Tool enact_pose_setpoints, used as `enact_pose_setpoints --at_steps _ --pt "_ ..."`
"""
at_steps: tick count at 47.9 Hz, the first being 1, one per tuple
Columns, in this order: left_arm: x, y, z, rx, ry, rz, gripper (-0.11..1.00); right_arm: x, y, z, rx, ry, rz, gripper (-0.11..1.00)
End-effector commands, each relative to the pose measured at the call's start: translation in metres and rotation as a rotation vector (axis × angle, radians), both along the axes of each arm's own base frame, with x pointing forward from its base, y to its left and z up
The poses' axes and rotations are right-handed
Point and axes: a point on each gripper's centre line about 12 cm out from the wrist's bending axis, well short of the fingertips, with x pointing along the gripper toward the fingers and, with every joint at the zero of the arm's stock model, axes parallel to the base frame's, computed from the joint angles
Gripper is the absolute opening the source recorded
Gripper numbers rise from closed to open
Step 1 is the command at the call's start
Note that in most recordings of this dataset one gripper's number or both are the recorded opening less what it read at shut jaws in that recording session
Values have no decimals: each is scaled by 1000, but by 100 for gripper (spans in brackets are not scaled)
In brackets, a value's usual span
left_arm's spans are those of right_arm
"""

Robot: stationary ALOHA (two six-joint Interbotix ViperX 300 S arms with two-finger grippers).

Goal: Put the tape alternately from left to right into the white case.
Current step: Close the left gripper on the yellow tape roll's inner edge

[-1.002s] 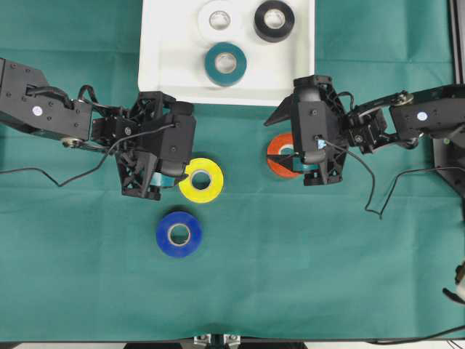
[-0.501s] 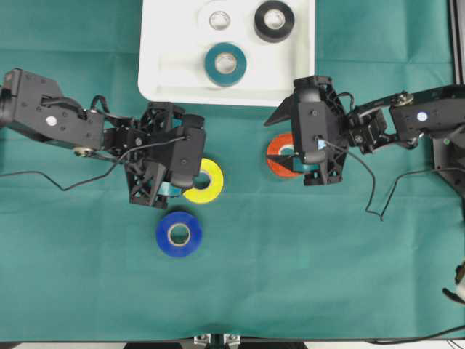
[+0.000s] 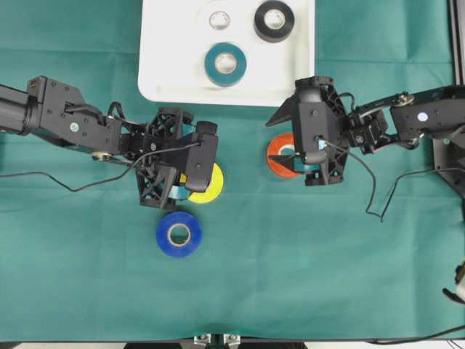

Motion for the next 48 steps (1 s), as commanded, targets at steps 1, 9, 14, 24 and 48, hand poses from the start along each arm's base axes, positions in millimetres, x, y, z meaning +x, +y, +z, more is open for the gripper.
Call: enact_pose_setpoints --at_steps 1,9,14,24,48 --pt "6 3 10 -3 -35 9 95 3 1 11 6 -37 4 75" --pt "7 9 4 -2 -26 23 95 2 3 10 6 -35 9 75" --pt "9 11 2 -2 -29 28 95 2 4 11 7 -37 12 75" --pt "11 12 1 -2 -37 30 94 2 4 11 7 -37 12 75" --pt "11 14 9 -2 -44 34 3 3 4 10 7 -35 12 75"
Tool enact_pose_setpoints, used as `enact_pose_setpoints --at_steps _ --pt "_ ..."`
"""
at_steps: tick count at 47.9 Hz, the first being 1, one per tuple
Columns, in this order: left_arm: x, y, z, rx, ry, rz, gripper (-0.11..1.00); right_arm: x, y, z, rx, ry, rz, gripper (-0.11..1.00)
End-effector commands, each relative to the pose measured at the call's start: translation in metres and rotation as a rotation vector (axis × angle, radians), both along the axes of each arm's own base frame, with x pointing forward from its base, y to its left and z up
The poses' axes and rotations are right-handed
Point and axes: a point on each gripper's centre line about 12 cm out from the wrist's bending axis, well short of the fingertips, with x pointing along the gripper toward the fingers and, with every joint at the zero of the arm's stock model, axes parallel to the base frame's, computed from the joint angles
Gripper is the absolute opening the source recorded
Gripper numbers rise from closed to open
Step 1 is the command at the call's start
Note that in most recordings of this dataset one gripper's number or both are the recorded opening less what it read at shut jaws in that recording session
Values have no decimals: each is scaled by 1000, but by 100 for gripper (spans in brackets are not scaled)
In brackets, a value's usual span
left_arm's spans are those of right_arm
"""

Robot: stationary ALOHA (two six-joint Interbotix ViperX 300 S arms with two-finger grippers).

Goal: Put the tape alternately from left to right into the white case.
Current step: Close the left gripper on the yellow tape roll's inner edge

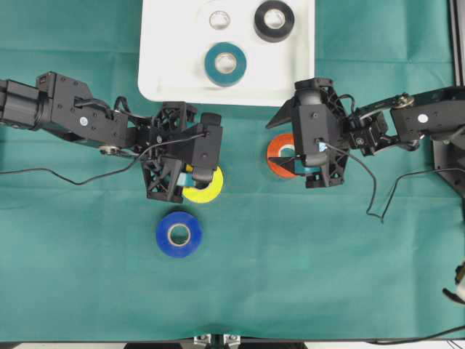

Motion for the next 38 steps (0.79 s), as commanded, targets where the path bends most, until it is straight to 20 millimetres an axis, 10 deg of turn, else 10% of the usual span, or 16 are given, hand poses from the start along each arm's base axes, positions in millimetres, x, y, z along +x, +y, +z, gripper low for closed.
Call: enact_pose_setpoints --at_steps 1,38 --pt "6 2 19 -4 -46 6 0 2 1 9 6 -31 3 75" --pt "-9 7 88 -2 -131 7 -3 3 1 11 6 -36 3 75"
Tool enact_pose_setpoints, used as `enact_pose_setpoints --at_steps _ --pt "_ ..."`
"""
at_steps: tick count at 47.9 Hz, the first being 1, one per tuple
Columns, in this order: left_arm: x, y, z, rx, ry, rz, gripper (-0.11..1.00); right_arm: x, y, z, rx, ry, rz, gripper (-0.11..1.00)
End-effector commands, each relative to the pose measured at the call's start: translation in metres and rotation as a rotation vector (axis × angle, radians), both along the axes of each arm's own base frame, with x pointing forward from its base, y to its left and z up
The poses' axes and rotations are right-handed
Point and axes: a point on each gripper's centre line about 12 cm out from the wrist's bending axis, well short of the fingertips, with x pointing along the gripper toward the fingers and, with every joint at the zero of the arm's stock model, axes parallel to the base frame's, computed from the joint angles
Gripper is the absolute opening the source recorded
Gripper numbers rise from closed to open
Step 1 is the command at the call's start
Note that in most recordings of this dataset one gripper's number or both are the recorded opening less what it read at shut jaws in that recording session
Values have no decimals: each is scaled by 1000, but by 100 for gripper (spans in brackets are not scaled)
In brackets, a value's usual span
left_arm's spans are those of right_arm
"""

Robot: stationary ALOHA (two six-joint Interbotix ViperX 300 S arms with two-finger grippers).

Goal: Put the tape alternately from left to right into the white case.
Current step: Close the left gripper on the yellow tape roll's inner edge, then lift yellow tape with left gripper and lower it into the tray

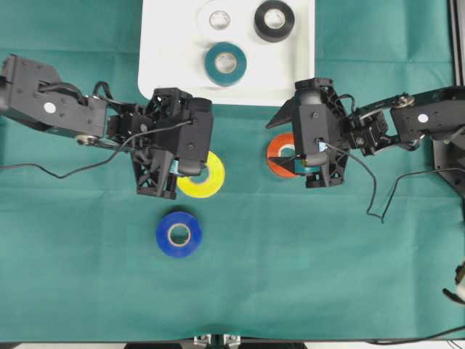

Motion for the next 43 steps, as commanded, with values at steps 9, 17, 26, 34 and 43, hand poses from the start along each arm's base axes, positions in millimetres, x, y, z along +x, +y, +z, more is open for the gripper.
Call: enact_pose_setpoints --at_steps 9,17,26,34,43 --pt "-5 23 27 4 -25 52 -3 3 1 11 5 -36 4 75" --pt "-7 46 25 9 -17 106 -3 2 2 10 6 -35 5 75" --pt "-10 72 24 47 -1 131 -3 2 2 10 6 -34 4 75" --pt "-16 95 23 80 22 151 -3 2 2 9 6 -32 4 75" --pt "-21 117 22 104 34 180 -3 2 2 10 6 -35 4 75"
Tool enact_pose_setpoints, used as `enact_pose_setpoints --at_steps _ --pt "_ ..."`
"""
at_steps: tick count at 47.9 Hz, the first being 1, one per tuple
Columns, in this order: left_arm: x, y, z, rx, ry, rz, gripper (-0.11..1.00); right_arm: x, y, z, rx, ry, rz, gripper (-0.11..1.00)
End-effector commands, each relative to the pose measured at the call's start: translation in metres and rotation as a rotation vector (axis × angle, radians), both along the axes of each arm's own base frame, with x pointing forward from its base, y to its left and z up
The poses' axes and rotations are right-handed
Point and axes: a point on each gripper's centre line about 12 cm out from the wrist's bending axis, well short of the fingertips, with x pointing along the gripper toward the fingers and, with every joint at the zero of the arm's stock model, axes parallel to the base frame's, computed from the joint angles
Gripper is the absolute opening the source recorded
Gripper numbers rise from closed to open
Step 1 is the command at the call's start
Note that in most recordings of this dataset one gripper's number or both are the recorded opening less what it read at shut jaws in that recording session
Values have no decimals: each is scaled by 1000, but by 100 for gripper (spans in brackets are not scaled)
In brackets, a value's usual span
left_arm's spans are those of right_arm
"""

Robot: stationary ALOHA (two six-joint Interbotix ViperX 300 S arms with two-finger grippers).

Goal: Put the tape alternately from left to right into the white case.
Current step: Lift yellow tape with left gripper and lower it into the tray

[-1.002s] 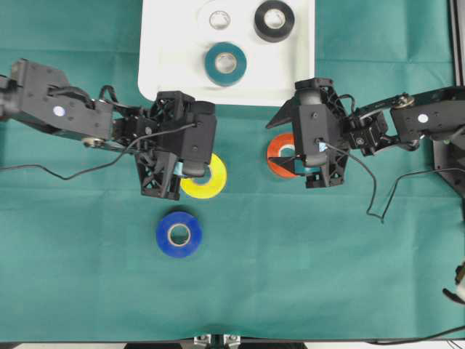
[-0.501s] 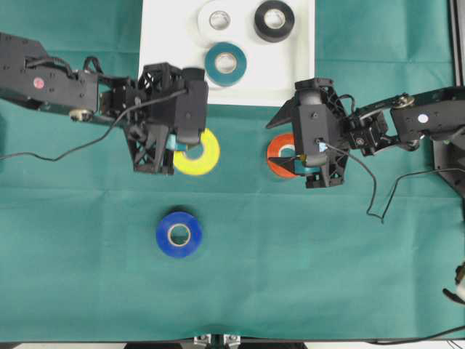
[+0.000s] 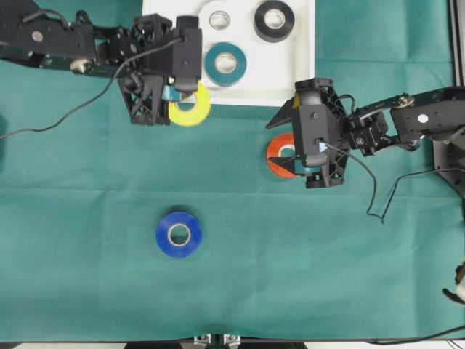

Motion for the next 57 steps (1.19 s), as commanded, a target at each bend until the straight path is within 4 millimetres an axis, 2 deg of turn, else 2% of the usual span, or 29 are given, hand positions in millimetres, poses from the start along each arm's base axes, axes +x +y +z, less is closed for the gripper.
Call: enact_pose_setpoints --at_steps 1,15,28,40,57 --pt "-1 12 15 20 -41 20 -3 2 2 10 6 -35 4 75" --pt "-9 42 7 37 -15 73 -3 2 2 10 6 -35 4 75" --pt "-13 59 1 34 -3 116 -3 3 2 11 6 -37 4 75" --pt "-16 65 -10 25 22 135 -3 3 2 11 6 -36 3 75" --pt "-16 67 -11 17 23 149 -3 4 2 11 5 -38 6 75"
